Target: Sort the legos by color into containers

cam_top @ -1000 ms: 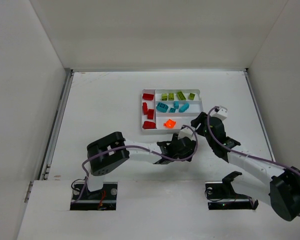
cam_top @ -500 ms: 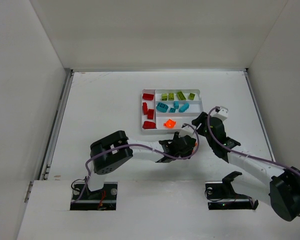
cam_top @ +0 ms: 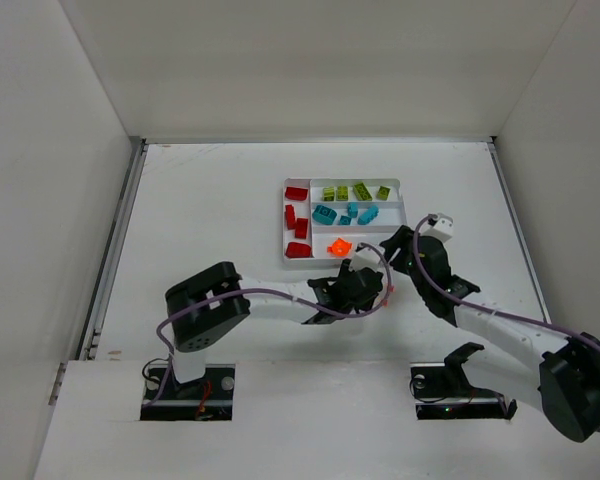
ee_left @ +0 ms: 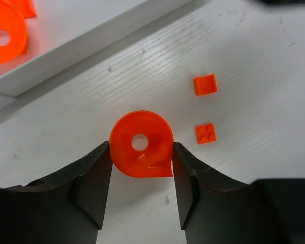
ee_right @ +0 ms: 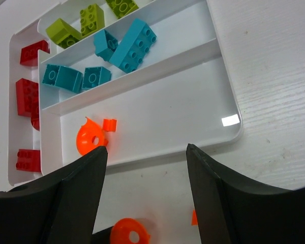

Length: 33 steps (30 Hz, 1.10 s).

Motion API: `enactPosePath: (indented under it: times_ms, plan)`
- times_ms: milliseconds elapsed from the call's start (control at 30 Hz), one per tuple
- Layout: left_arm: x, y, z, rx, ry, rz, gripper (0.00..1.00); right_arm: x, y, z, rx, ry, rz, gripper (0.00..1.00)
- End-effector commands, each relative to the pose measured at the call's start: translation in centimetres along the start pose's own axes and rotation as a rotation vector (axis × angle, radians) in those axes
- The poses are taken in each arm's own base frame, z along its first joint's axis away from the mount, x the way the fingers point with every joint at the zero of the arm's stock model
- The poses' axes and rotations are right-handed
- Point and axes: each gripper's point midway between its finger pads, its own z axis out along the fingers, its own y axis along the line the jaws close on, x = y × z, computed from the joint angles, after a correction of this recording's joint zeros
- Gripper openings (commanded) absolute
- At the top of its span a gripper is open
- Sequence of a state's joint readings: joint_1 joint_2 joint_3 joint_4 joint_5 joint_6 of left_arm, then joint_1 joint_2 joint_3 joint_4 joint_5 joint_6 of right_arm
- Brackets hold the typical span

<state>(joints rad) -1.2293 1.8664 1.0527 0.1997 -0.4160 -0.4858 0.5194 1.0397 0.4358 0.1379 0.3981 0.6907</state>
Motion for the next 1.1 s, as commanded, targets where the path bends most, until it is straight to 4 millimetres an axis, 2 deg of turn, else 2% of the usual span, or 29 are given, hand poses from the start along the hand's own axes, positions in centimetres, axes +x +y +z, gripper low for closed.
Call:
enactPosePath:
  times_ms: [0,100,233,400,500,633,800,1067]
  plan:
    - [-5.5,0.7,-3.0,0.008,-0.128,-0.057,0.26,-0.3,1.1,-0.3,-0.047,-0.022,0.034,0.69]
    - [-7.7,1.5,-4.0,0.012,-0.168,-0.093,0.26,0.0,0.9,-0.5,-0.043,-0.016,0.036,0.61]
    - [-10.2,4.0,-3.9,-0.025,-0.21,-0.143,0.26,0.2,0.5,-0.7,-0.035,-0.014,0.04,0.46]
    - [-12.9,8.1,-2.2,-0.108,-0.25,-0.209,0.26,0.5,-0.1,-0.9,-0.016,-0.011,0.04,0.43]
    - [-13.6,10.4,-0.8,-0.159,-0.252,-0.233,0.27,0.8,-0.5,-0.9,0.003,0.0,0.038,0.44]
    - [-13.6,12.7,0.7,-0.211,-0.241,-0.26,0.32,1.8,-1.3,-1.0,0.022,0.023,0.046,0.57]
    - [-12.8,13.3,1.8,-0.225,-0.216,-0.26,0.42,3.9,-2.5,-1.1,0.069,0.085,0.031,0.6]
    - [-12.7,13.4,-0.6,-0.204,-0.242,-0.275,0.52,6.5,-2.8,-2.5,0.103,0.174,0.022,0.56]
